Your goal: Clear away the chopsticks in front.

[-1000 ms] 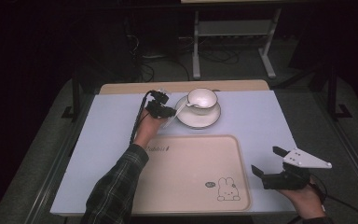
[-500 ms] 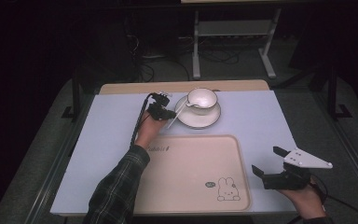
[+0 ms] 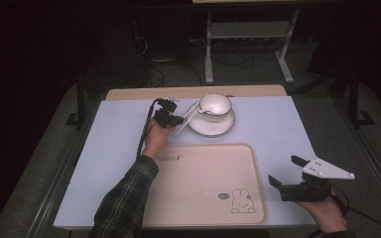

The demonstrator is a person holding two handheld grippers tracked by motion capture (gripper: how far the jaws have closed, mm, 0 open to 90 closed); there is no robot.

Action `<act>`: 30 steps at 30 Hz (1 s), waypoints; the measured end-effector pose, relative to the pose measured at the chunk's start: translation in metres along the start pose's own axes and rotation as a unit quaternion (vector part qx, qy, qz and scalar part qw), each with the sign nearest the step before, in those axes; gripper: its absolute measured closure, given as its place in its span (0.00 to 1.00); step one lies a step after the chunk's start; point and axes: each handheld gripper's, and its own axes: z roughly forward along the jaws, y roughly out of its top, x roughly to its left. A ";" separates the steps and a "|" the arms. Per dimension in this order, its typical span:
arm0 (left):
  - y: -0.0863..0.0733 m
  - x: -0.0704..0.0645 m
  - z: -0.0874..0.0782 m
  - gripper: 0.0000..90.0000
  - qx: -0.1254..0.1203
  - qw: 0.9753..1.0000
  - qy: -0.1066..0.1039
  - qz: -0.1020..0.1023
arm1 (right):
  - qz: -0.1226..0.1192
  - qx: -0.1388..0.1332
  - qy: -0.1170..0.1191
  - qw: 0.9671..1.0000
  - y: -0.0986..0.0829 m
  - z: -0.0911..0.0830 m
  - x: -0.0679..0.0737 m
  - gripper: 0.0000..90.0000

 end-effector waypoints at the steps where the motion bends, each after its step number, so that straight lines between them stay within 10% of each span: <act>1: -0.002 0.002 -0.004 0.95 -0.002 1.000 -0.002 -0.002 | 0.000 0.000 0.000 1.000 0.000 0.000 0.000 0.00; 17: -0.052 0.022 -0.079 0.95 -0.025 1.000 -0.003 -0.016 | -0.003 0.002 -0.001 1.000 0.000 0.002 0.002 0.00; 30: -0.101 0.003 -0.131 0.95 -0.035 0.999 -0.020 -0.007 | -0.004 0.003 -0.005 1.000 0.000 0.002 0.002 0.00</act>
